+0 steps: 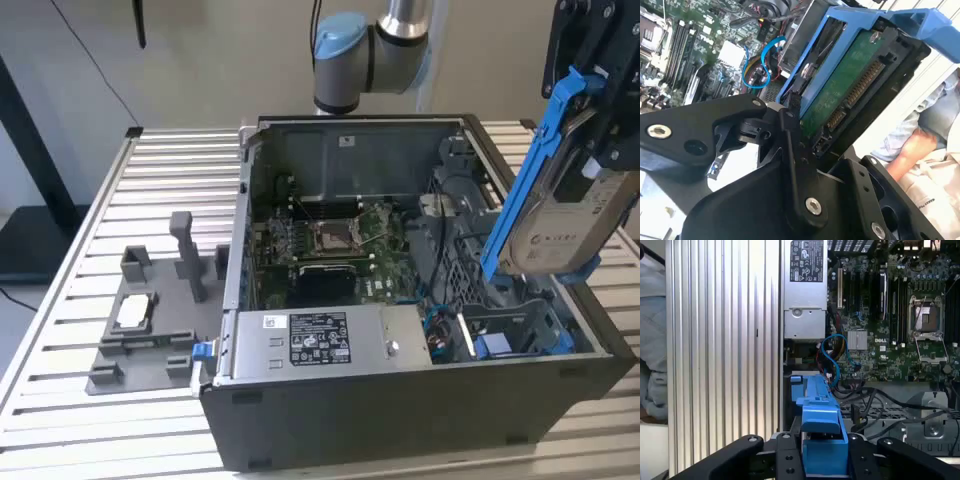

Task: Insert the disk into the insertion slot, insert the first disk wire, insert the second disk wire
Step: 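Insert the disk into the insertion slot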

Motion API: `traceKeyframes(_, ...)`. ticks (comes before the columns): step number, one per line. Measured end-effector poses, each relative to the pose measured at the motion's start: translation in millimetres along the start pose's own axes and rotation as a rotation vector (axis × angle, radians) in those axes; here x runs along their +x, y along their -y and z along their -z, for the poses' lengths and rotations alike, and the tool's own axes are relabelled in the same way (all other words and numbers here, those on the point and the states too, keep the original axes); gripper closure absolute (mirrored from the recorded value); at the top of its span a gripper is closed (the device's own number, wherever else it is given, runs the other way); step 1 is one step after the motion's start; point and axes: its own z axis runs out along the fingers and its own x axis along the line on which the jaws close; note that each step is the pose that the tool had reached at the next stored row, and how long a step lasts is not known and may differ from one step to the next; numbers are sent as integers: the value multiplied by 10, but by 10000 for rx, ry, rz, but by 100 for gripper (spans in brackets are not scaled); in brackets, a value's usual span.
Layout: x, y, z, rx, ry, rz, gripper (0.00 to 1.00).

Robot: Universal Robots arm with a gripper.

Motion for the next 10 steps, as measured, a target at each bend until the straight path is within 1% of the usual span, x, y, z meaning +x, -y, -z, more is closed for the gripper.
traceKeyframes(6,0,0,-5,0,-5,0,67)
traceKeyframes(10,0,1,-24,4,-10,24,67)
